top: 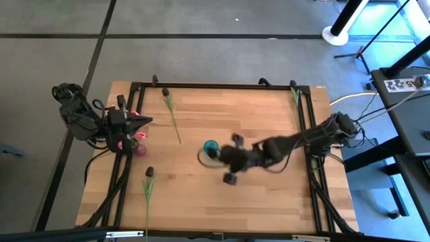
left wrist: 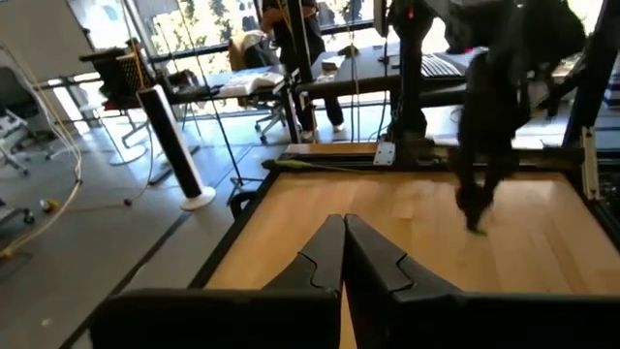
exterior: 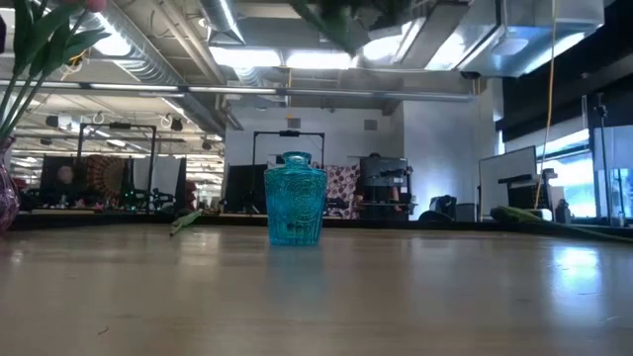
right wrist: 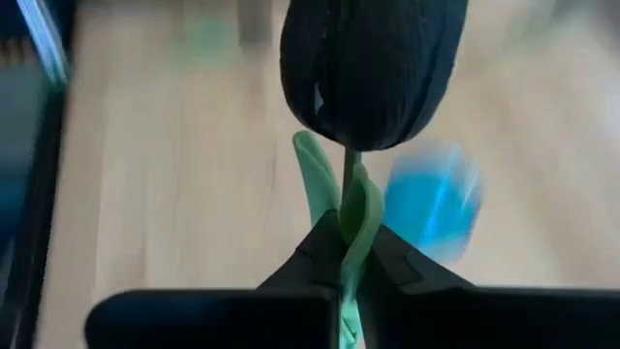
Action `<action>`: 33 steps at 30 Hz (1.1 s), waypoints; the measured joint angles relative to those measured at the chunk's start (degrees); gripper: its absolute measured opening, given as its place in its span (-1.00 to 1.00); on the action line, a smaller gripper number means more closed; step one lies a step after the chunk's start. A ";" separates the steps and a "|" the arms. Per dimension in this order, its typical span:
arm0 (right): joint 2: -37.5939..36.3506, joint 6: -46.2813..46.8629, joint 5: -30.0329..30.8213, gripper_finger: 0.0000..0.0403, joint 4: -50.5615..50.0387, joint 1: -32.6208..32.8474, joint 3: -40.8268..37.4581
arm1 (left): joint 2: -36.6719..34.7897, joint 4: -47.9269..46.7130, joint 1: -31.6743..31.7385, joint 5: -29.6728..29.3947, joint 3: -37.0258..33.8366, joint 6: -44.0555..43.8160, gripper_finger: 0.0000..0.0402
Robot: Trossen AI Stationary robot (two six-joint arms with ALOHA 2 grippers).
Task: Sort flowers into vase by color
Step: Put the bottom right black tulip into the blue vase
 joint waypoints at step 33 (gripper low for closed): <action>-1.88 -15.49 3.89 -0.98 21.43 -9.84 5.93 | -0.13 -2.45 -0.02 0.01 0.00 -2.77 -1.00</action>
